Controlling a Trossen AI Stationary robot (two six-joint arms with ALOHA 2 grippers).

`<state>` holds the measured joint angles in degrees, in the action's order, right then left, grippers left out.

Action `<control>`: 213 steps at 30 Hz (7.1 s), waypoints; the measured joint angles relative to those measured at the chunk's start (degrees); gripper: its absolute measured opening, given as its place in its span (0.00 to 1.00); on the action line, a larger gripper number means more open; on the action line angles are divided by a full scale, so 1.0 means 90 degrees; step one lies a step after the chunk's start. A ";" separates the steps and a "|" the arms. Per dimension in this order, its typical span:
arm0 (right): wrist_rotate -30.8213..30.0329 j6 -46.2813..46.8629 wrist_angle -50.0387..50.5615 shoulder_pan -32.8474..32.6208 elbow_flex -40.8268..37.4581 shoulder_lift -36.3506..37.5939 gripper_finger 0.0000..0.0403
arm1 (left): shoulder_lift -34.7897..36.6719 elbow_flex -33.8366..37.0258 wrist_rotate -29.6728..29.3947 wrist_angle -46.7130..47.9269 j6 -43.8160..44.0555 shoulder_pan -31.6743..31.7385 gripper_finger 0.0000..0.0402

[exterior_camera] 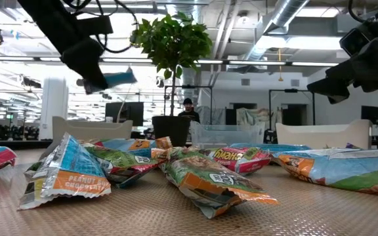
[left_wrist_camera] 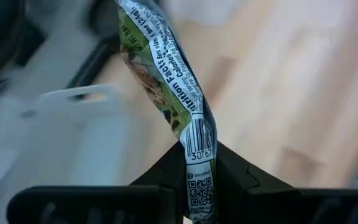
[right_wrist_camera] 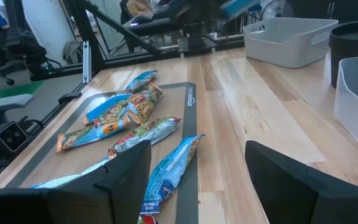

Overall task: Pick and place Granola Bars by type
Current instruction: Put the blue granola bar into the gray bin, then put the red granola bar into the transparent bin

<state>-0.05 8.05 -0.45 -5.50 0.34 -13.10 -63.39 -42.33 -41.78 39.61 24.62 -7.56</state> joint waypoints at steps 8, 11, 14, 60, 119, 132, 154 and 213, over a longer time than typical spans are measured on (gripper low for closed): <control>0.0000 0.0000 -0.0001 -0.0002 0.0002 -0.0002 0.63 | 0.0970 0.0000 -0.0084 0.1210 0.0131 0.1458 0.12; 0.0000 0.0000 0.0000 0.0000 0.0000 -0.0002 0.63 | 0.0999 0.0000 0.0026 0.1348 0.0030 0.1930 0.12; 0.0002 0.0000 0.0000 0.0000 0.0002 -0.0002 0.63 | 0.0956 0.0090 0.0064 0.1219 -0.0274 0.2384 0.12; 0.0002 0.0000 -0.0002 -0.0002 0.0000 0.0000 0.63 | 0.0833 0.1443 0.3918 -0.2670 -0.2241 -0.0243 0.53; 0.0002 0.0000 -0.0002 0.0000 0.0000 -0.0002 0.63 | -0.2366 0.0189 0.3433 -0.3049 -0.1692 -0.3249 0.09; 0.0002 0.0000 -0.0002 -0.0002 0.0002 -0.0002 0.63 | -0.1165 0.0177 0.1795 -0.5375 -0.3161 -0.1942 0.09; 0.0001 0.0000 -0.0002 -0.0001 0.0000 -0.0002 0.63 | -0.4415 -0.2132 0.1731 -0.6943 -0.6793 0.1031 0.09; 0.0002 0.0000 -0.0002 -0.0002 0.0002 -0.0002 0.63 | -0.6721 -0.6926 0.1946 -0.2198 -0.6279 0.2402 0.59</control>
<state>-0.04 8.05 -0.47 -5.52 0.35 -13.13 -123.87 -104.66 -24.26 19.82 -31.89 14.06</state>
